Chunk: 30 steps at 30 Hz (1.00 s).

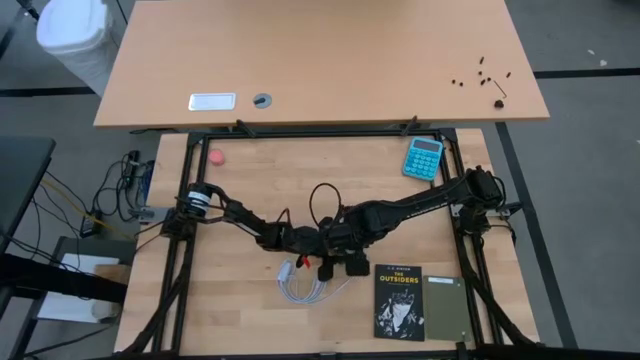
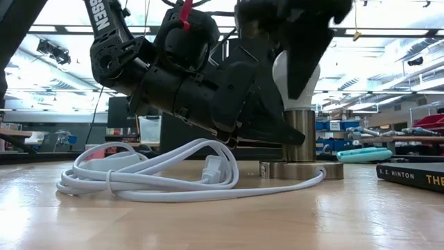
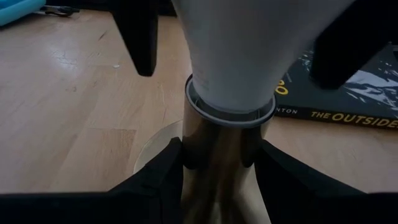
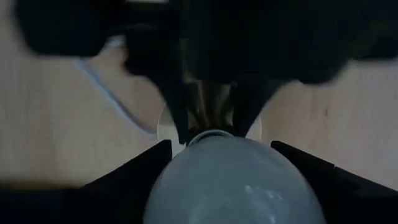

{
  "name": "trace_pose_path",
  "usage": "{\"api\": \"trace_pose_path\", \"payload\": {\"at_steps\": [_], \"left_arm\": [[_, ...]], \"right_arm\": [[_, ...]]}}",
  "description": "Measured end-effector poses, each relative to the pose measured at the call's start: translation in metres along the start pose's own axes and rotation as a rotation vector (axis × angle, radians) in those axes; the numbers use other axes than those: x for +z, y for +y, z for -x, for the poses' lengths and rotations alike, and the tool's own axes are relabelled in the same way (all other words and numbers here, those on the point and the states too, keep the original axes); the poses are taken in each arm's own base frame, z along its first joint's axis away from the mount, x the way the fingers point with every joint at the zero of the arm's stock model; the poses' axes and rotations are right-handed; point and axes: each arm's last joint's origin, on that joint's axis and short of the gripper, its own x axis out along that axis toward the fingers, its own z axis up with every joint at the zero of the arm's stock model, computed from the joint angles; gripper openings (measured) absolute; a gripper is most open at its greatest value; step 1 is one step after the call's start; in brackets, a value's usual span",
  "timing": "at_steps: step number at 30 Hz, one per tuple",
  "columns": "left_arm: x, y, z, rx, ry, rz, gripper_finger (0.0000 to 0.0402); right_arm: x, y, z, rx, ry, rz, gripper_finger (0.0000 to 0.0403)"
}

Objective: Screw lightbulb
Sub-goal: Remove the white lightbulb into the silver lamp

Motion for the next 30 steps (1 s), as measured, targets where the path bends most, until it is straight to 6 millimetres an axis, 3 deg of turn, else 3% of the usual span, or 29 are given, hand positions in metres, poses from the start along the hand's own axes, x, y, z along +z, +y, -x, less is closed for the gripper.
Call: {"api": "trace_pose_path", "payload": {"at_steps": [7,11,20,30], "left_arm": [[-0.0002,0.0,0.0,0.0,0.002,0.0,0.0178],[-0.0003,0.0,0.0,0.0,0.003,0.0,0.0178],[-0.0002,0.0005,0.0,0.006,0.002,0.003,0.0178],[-0.0007,0.0009,0.0,0.008,0.014,-0.017,0.0178]], "right_arm": [[-0.0022,0.0098,0.0015,-0.007,-0.007,0.451,0.0266],[-0.0026,0.0106,0.0015,-0.006,-0.005,0.548,0.0256],[-0.0047,0.0072,0.0015,-0.123,0.044,0.85,0.0283],[-0.0053,0.0097,0.0016,-0.133,0.041,0.807,0.0288]]}}
